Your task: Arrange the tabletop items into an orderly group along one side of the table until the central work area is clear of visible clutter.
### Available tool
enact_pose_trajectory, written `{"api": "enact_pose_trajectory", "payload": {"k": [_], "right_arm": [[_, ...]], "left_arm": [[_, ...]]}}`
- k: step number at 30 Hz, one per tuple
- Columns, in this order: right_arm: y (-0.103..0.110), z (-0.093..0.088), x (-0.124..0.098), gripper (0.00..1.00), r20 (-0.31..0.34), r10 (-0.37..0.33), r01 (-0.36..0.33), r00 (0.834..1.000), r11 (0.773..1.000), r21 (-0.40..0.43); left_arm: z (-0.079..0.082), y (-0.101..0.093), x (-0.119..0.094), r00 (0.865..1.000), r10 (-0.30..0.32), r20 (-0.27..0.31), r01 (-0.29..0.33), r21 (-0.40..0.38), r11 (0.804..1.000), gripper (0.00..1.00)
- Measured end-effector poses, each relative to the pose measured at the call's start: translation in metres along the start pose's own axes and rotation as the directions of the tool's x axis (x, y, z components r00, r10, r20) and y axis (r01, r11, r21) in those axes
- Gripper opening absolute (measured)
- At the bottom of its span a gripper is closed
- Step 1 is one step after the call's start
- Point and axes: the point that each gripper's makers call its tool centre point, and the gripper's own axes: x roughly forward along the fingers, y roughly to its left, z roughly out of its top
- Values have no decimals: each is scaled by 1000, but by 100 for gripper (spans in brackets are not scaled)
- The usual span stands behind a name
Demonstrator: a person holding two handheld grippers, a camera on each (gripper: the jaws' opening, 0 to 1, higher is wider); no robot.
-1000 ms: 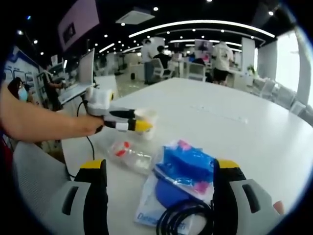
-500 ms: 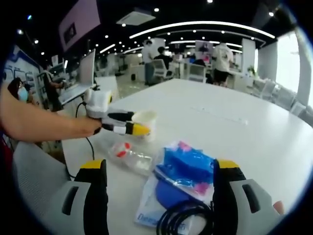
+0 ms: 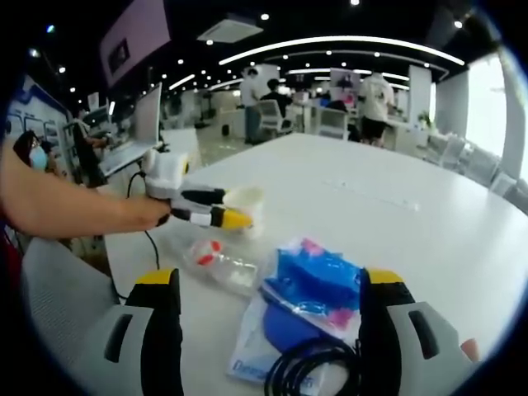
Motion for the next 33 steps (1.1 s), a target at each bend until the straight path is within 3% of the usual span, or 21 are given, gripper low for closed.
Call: {"api": "enact_pose_trajectory", "payload": {"k": [22,33], "right_arm": [[2,2,0,89,5,6,-6,1000,1000,-6],[5,4,-1,89,9,10,-10,1000,1000,-11]], "left_arm": [[-3,4,-11,1000,22,-18,-22,-28,999,53],[-6,9,-17,998,42,-44,-44,-56,997,63]]}}
